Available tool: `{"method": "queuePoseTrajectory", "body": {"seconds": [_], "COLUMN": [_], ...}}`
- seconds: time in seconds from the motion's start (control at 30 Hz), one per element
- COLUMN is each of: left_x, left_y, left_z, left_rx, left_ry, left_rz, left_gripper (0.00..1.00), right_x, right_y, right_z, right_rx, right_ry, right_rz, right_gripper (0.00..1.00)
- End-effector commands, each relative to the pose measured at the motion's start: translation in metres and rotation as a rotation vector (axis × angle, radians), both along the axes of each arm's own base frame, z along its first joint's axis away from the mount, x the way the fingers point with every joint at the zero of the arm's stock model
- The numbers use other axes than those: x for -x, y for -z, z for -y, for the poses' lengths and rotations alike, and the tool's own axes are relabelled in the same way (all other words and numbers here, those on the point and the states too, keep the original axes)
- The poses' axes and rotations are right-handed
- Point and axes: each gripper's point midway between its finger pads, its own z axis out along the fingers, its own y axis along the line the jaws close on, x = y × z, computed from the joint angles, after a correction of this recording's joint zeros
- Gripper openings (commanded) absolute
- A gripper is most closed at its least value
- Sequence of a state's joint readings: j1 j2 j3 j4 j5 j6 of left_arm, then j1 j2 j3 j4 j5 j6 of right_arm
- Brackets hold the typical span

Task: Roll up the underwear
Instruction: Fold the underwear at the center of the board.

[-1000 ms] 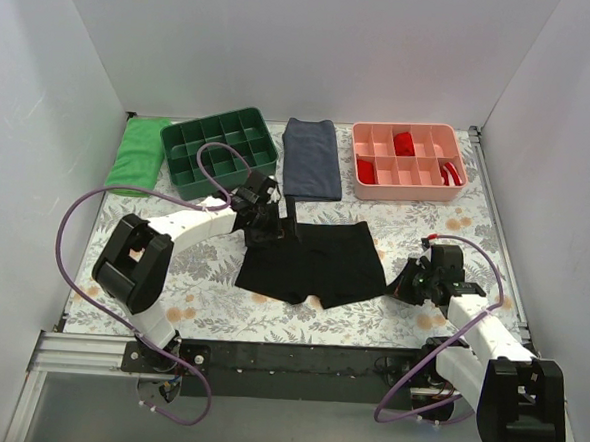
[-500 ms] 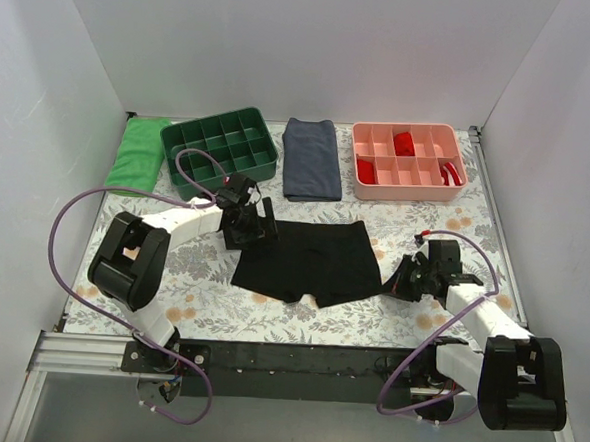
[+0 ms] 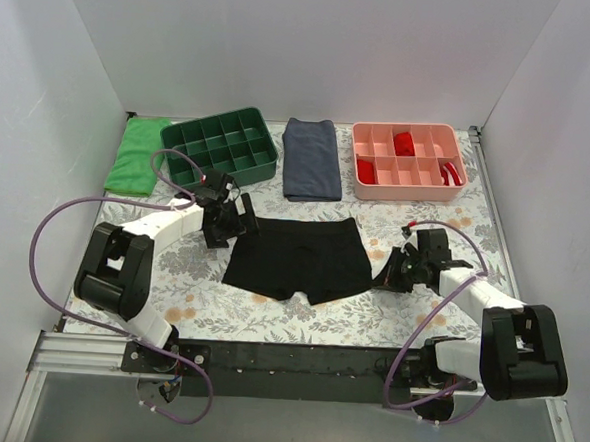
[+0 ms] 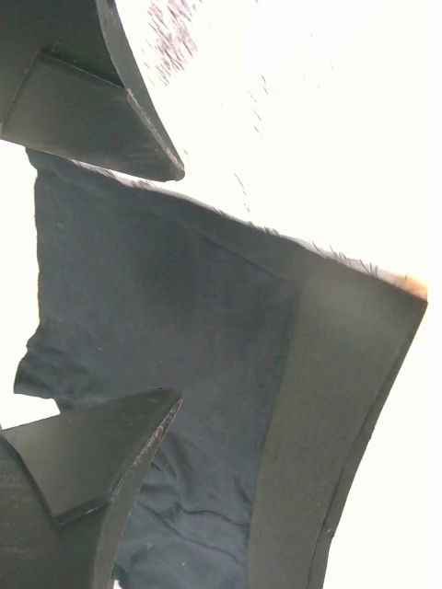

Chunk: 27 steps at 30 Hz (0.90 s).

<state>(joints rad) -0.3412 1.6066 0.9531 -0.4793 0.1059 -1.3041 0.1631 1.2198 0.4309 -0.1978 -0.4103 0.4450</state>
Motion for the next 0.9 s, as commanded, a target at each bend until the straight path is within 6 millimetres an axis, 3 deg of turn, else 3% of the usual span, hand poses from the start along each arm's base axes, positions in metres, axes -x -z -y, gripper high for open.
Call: {"method": "queuePoseTrajectory", "body": {"seconds": [0.0,0.03,0.13,0.17,0.27,0.37,0.4,0.47,0.53,0.6,0.63,0.67,0.7,0.73,0.77,0.8,0.83,0.87], "left_x": [-0.002,-0.002,-0.011,-0.012,-0.024,-0.036,-0.039,-0.048,-0.051,-0.056,-0.057,-0.064,-0.058,-0.057,-0.065,-0.058,-0.060,-0.061], "left_y": [-0.030,-0.033,-0.055,-0.066,-0.098,-0.125,-0.122,-0.134,-0.132,-0.146,-0.133,-0.148,-0.146,-0.128,-0.141,-0.138,-0.120,-0.117], "left_z": [-0.002,0.000,0.008,0.014,0.028,0.041,0.045,0.055,0.070,0.092,0.101,0.115,0.135,0.146,0.160,0.176,0.182,0.188], "left_rx": [0.023,0.036,0.074,0.104,0.162,0.208,0.209,0.230,0.249,0.262,0.250,0.255,0.249,0.225,0.225,0.219,0.184,0.176], "left_ry": [0.014,0.022,0.050,0.066,0.114,0.163,0.175,0.199,0.237,0.294,0.313,0.336,0.391,0.406,0.423,0.457,0.453,0.452], "left_rz": [0.073,0.076,0.124,0.145,0.210,0.241,0.227,0.245,0.226,0.253,0.217,0.251,0.242,0.191,0.226,0.216,0.175,0.166], "left_gripper": [0.95,0.96,0.96,0.97,0.98,0.98,0.98,0.98,0.98,0.98,0.98,0.98,0.98,0.98,0.98,0.98,0.98,0.98], "right_x": [-0.021,-0.023,-0.022,-0.023,-0.020,-0.014,-0.013,-0.008,-0.005,-0.001,0.000,0.000,0.002,0.002,0.001,0.001,0.001,0.001], "right_y": [-0.017,-0.020,-0.035,-0.040,-0.058,-0.063,-0.063,-0.060,-0.054,-0.042,-0.038,-0.034,-0.029,-0.027,-0.025,-0.024,-0.022,-0.020], "right_z": [-0.008,-0.009,-0.016,-0.017,-0.014,-0.007,-0.005,-0.004,-0.002,0.003,0.004,0.005,0.005,0.005,0.005,0.006,0.007,0.007], "right_rx": [-0.012,-0.019,-0.062,-0.071,-0.072,-0.052,-0.044,-0.054,-0.045,-0.018,-0.014,-0.012,-0.009,-0.008,-0.009,-0.004,0.002,0.007], "right_ry": [-0.021,-0.026,-0.055,-0.058,-0.028,0.014,0.027,0.044,0.062,0.087,0.090,0.097,0.101,0.103,0.100,0.104,0.108,0.107], "right_rz": [0.073,0.083,0.136,0.152,0.212,0.225,0.226,0.223,0.208,0.174,0.164,0.157,0.145,0.140,0.138,0.135,0.130,0.127], "right_gripper": [0.01,0.01,0.17,0.29,0.48,0.50,0.52,0.52,0.52,0.52,0.52,0.52,0.51,0.50,0.50,0.50,0.50,0.50]}}
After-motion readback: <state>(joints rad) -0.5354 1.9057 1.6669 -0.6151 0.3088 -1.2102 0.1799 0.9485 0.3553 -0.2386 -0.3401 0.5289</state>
